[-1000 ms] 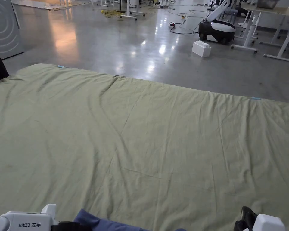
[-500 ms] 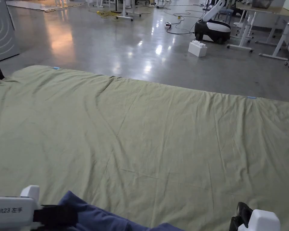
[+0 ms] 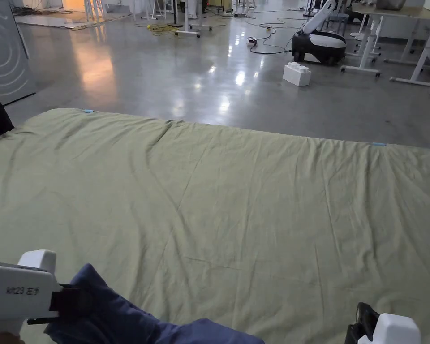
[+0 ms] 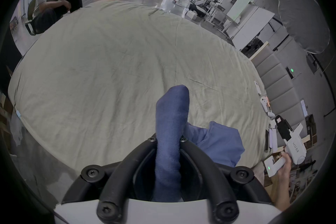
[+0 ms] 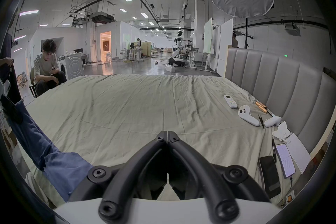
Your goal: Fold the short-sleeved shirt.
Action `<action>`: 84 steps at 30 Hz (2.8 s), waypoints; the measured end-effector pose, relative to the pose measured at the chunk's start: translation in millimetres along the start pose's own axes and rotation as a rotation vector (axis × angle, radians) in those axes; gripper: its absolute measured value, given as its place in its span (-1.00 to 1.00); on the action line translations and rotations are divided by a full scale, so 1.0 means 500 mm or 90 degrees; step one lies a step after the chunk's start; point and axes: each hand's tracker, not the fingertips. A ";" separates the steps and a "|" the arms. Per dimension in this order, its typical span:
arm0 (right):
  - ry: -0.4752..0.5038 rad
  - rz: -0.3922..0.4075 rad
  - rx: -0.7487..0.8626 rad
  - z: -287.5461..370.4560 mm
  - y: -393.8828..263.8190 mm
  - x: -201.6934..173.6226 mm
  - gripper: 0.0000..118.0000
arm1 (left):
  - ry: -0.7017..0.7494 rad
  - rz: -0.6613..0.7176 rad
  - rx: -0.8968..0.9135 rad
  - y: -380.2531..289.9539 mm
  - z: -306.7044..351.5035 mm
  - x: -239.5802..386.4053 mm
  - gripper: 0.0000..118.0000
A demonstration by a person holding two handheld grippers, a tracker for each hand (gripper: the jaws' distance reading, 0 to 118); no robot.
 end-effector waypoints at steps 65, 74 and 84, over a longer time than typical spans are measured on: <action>-0.026 -0.031 -0.022 0.025 -0.036 0.060 -0.99 | -0.171 -0.026 -0.152 -0.233 -0.332 0.351 -0.89; -0.026 -0.020 0.014 0.037 -0.011 0.054 -0.99 | -0.157 -0.159 -0.056 -0.239 -0.256 0.389 -0.90; -0.029 -0.016 0.077 0.046 0.061 0.037 -0.99 | -0.163 -0.201 0.227 -0.156 -0.081 0.367 -0.90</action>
